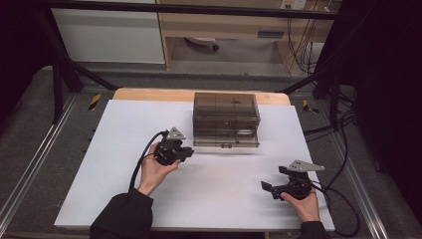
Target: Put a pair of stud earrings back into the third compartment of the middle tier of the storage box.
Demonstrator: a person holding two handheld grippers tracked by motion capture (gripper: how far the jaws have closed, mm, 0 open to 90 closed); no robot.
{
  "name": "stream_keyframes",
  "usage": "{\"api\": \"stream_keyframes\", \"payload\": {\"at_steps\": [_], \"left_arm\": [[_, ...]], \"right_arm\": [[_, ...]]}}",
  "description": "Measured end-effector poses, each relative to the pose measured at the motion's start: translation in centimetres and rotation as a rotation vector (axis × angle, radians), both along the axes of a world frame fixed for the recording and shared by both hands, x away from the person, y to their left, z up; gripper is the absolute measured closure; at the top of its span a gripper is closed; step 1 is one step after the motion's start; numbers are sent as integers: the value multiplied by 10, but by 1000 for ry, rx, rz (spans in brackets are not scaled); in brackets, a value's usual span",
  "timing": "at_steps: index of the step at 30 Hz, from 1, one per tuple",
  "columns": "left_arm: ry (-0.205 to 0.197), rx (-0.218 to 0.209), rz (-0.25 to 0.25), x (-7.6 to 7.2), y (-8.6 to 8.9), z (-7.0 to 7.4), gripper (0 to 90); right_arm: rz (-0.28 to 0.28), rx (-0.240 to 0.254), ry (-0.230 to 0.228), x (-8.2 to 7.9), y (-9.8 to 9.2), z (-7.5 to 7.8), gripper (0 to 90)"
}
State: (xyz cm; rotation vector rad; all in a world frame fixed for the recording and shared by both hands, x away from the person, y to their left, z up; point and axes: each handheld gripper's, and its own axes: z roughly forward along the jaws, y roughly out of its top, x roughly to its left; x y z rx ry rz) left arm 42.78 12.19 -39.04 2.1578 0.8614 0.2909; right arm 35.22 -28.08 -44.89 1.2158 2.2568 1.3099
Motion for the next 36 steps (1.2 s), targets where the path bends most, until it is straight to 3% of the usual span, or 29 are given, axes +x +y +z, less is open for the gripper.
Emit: {"api": "stream_keyframes", "payload": {"at_steps": [16, 36], "left_arm": [[-28, 1, -59, 6, -42, 23, 814], [-29, 5, -91, 25, -95, 28, 814]], "right_arm": [[1, 5, -2, 0, -1, 1, 6], [-2, 6, -1, -1, -1, 1, 6]]}}
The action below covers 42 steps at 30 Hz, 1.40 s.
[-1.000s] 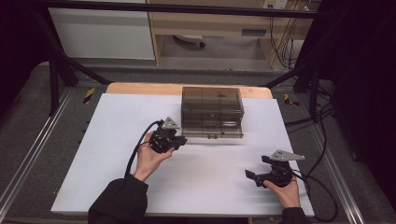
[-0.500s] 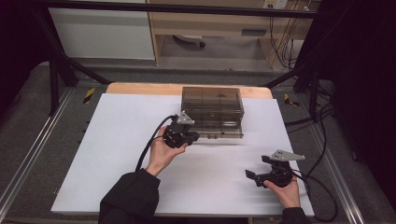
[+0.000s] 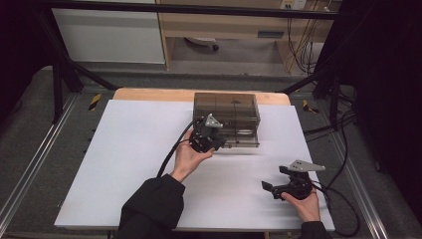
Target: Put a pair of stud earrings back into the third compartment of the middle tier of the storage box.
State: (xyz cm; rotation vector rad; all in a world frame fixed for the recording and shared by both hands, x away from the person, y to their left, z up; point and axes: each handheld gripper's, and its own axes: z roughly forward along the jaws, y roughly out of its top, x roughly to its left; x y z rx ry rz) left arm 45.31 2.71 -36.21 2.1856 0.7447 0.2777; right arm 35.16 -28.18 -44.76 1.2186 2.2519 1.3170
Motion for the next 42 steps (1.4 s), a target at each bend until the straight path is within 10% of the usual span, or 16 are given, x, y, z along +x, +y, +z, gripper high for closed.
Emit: {"api": "stream_keyframes", "payload": {"at_steps": [42], "left_arm": [[-19, 32, -8, 44, -77, -28, 813]], "right_arm": [[4, 4, -3, 0, 0, -1, 6]]}}
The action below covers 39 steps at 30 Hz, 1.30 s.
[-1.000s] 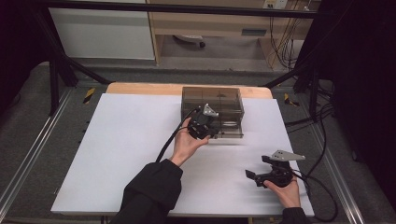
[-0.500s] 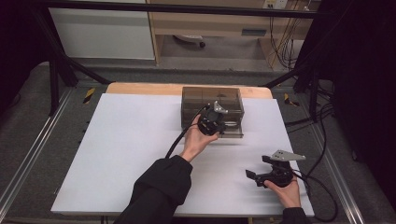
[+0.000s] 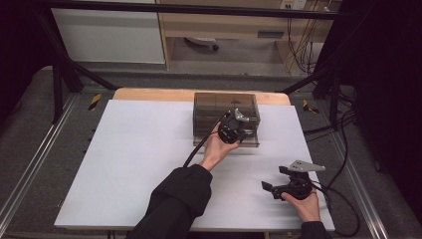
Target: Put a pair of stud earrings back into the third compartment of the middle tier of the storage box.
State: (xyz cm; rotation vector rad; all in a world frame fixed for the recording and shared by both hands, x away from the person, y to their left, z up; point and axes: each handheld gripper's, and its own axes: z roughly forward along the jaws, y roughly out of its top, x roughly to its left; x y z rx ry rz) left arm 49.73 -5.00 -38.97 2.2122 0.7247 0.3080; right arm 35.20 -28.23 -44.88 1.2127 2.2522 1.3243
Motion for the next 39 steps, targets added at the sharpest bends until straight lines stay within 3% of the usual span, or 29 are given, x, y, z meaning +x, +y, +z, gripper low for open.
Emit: {"api": "stream_keyframes", "payload": {"at_steps": [12, 20, 30, 35, 39], "left_arm": [[20, 11, 6, 5, -3, -11, 805], [24, 0, -6, -1, 1, -2, 674], [-12, -32, -12, -20, 22, 13, 514], [-12, -29, 1, -30, 40, 15, 406], [-14, -49, 15, -38, 58, 15, 346]], "right_arm": [[-2, 0, -1, 0, -1, 0, 6], [-4, 5, 1, 0, -1, 0, 6], [-6, 9, 3, 0, -1, 1, 6], [-7, 8, 4, -1, -1, 1, 6], [-6, 7, 3, -1, -2, 1, 6]]}}
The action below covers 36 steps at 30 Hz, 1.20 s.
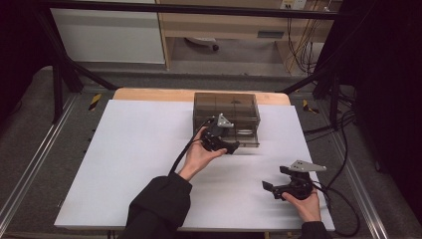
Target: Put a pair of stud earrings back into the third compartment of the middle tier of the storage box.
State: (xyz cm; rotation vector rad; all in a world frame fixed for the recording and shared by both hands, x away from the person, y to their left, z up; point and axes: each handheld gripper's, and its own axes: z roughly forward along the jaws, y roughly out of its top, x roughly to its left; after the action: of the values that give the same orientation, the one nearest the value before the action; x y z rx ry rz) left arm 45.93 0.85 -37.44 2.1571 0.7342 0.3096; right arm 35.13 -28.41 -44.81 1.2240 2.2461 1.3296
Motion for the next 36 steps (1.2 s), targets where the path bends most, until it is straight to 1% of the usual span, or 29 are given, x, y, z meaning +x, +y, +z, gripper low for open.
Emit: {"api": "stream_keyframes", "payload": {"at_steps": [4, 6, 8, 12, 14, 18, 23, 25, 27, 28, 30, 31, 36], "left_arm": [[-11, -9, 23, -7, 20, 0, 269], [-12, -3, 34, -9, 30, 0, 230], [-15, 5, 58, -12, 40, -1, 186], [-6, -9, 79, -19, 60, -4, 137], [-8, -12, 82, -23, 69, -6, 132], [-16, -1, 77, -31, 88, -10, 110], [-13, -26, 85, -40, 113, -17, 105], [-17, -26, 105, -42, 124, -19, 103], [-18, -39, 119, -45, 135, -23, 103], [-19, -35, 123, -46, 140, -25, 103], [-24, -25, 145, -49, 151, -29, 104], [-27, -29, 153, -51, 158, -32, 107], [-25, -41, 179, -60, 182, -40, 106]], "right_arm": [[-1, -1, 6, 0, 1, -1, 6], [-2, -3, 5, 0, 1, -1, 6], [-3, -1, 6, 0, 1, -1, 6], [-2, -2, 5, 0, 1, -1, 6], [-4, -2, 4, 0, 1, -1, 6], [-7, -2, 5, 0, 1, -1, 6], [-9, -3, 10, 0, 1, -1, 6], [-8, -4, 11, 0, 1, -2, 6], [-9, -2, 12, 0, 1, -1, 6], [-9, 0, 12, 0, 1, -1, 6], [-10, -3, 12, 0, 1, -2, 6], [-9, -5, 11, 0, 1, -2, 6], [-9, -4, 15, 0, 1, -2, 6]]}}
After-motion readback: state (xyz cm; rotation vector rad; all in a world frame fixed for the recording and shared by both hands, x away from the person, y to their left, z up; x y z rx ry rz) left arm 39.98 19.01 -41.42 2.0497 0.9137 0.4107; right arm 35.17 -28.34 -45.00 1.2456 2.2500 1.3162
